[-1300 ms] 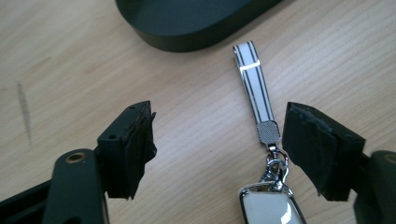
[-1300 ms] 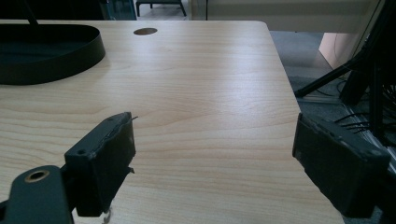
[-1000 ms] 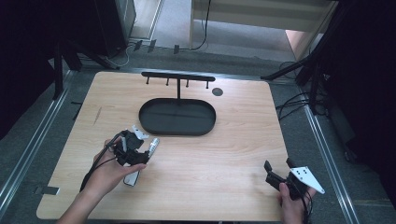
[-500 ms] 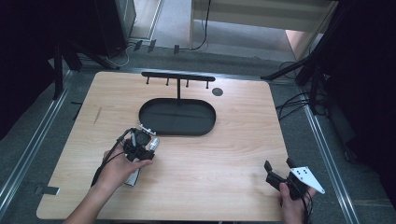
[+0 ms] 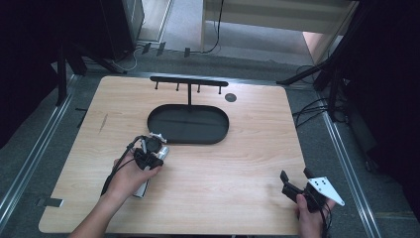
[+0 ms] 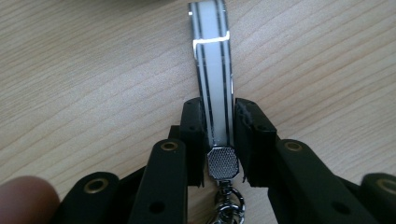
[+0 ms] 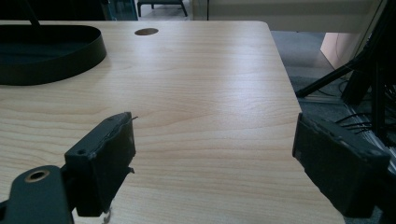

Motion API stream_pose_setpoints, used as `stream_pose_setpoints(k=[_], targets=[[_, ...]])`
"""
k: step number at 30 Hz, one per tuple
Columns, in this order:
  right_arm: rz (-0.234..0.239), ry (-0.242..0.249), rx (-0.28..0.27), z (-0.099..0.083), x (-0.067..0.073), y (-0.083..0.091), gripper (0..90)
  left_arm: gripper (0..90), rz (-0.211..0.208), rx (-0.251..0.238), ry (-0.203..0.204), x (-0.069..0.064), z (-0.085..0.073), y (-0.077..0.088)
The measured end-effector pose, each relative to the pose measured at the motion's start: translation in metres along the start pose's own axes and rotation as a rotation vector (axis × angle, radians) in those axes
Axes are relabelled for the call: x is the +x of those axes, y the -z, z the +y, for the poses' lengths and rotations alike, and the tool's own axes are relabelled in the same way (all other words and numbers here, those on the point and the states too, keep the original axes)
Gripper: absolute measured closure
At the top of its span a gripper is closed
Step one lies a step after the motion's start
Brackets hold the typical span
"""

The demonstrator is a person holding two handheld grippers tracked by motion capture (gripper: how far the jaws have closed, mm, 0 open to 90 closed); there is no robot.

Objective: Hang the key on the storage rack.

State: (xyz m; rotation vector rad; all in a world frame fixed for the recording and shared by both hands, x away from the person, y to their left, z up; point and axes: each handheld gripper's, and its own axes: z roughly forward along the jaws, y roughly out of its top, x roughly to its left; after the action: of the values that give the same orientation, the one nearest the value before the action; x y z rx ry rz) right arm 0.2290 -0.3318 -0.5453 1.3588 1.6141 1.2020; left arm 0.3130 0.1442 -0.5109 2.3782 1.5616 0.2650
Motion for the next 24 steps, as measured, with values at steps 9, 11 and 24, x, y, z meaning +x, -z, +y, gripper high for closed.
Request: stream_pose_setpoints(k=[9,11,24], targets=[[0.001,-0.004,0.0,0.0,0.0,0.0,13.0,76.9,-0.013,-0.088,-0.024,0.005,-0.003,0.015],[0.002,-0.003,0.0,0.0,0.0,0.0,13.0,76.9,-0.027,-0.138,-0.017,0.007,-0.004,0.021],[0.0,0.003,0.002,0.0,0.0,0.0,13.0,77.1,-0.158,-0.57,-0.009,0.023,-0.017,0.058]])
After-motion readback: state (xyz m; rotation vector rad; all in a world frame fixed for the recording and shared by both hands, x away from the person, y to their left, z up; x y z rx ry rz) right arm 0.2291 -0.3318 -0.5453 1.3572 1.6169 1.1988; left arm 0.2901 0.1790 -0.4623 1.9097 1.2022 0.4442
